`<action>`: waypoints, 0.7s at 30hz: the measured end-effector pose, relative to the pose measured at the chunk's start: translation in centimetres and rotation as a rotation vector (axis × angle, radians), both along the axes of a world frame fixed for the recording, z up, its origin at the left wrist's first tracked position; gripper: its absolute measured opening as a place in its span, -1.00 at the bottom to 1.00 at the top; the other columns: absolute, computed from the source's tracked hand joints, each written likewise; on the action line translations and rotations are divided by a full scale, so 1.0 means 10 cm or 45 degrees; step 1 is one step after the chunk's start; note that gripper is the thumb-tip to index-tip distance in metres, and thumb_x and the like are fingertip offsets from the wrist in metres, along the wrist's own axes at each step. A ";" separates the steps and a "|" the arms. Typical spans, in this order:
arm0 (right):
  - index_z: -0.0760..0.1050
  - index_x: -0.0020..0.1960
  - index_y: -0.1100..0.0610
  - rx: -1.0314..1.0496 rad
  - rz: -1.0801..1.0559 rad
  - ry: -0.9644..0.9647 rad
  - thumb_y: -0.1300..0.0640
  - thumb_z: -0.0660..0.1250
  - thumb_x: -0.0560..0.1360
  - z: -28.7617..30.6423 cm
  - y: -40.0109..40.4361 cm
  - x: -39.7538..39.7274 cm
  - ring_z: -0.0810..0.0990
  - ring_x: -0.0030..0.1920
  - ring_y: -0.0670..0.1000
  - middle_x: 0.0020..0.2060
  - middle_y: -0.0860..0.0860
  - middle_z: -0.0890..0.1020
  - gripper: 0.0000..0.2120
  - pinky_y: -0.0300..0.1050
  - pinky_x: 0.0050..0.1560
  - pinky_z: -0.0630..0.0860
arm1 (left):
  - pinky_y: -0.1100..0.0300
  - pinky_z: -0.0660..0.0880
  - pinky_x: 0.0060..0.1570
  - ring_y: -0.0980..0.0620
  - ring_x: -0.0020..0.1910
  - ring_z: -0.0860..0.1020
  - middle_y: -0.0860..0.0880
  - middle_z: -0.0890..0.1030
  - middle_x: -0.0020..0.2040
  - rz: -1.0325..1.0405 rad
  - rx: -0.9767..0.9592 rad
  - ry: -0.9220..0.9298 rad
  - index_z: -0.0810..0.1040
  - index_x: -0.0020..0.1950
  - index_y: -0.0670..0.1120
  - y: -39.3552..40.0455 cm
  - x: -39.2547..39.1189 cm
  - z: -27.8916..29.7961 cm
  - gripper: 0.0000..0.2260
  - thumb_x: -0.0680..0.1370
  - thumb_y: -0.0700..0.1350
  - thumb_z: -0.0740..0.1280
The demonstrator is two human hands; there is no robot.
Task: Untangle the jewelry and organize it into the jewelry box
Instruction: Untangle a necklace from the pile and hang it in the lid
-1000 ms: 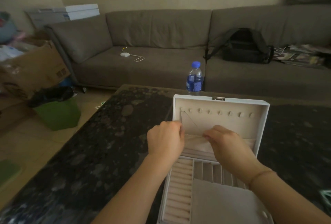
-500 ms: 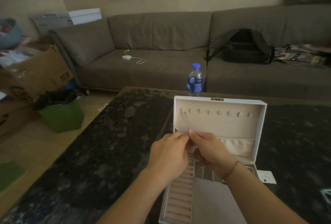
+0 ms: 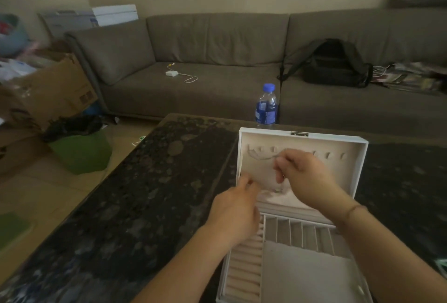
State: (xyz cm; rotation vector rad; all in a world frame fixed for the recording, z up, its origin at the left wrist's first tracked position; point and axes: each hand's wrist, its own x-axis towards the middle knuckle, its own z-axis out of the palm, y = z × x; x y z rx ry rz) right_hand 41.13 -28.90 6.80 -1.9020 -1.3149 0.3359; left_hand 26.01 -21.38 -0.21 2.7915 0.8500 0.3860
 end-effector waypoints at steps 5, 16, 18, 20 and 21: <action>0.47 -0.23 0.04 0.225 -0.040 0.224 0.17 0.20 0.63 -0.24 0.25 -0.15 0.54 -0.27 -0.07 -0.35 -0.02 0.56 -0.73 -0.42 -0.27 0.41 | 0.09 0.56 0.03 0.06 0.14 0.52 0.18 0.22 0.42 -0.113 -0.157 -0.103 0.31 0.45 0.11 0.06 -0.12 -0.07 -0.51 0.55 -0.04 0.35; 0.57 -0.17 -0.04 0.106 -0.046 -0.102 0.07 0.27 0.60 -0.43 0.20 -0.17 0.58 -0.25 -0.23 -0.31 -0.15 0.64 -0.80 -0.48 -0.22 0.43 | 0.09 0.56 0.07 0.15 0.13 0.53 0.32 0.23 0.42 -0.259 -0.296 -0.147 0.36 0.46 0.19 0.16 -0.27 0.04 -0.46 0.50 -0.13 0.32; 0.56 -0.21 -0.07 0.103 -0.076 -0.149 0.07 0.29 0.59 -0.44 0.17 -0.16 0.58 -0.28 -0.23 -0.34 -0.15 0.64 -0.79 -0.46 -0.24 0.42 | 0.07 0.57 0.04 0.14 0.12 0.53 0.31 0.29 0.37 -0.287 -0.281 -0.137 0.38 0.44 0.20 0.18 -0.28 0.05 -0.46 0.49 -0.15 0.32; 0.59 -0.19 -0.05 0.073 -0.093 -0.226 0.04 0.30 0.58 -0.44 0.15 -0.19 0.59 -0.28 -0.18 -0.33 -0.13 0.65 -0.81 -0.28 -0.20 0.50 | 0.09 0.56 0.10 0.16 0.18 0.51 0.32 0.28 0.37 -0.302 -0.273 -0.123 0.37 0.44 0.22 0.19 -0.29 0.08 -0.45 0.49 -0.13 0.32; 0.61 -0.16 -0.05 0.031 -0.080 -0.256 0.00 0.31 0.57 -0.42 0.15 -0.20 0.60 -0.27 -0.16 -0.31 -0.13 0.65 -0.83 -0.22 -0.19 0.53 | 0.11 0.55 0.12 0.18 0.19 0.50 0.33 0.27 0.38 -0.302 -0.274 -0.119 0.37 0.44 0.22 0.18 -0.30 0.09 -0.46 0.50 -0.13 0.33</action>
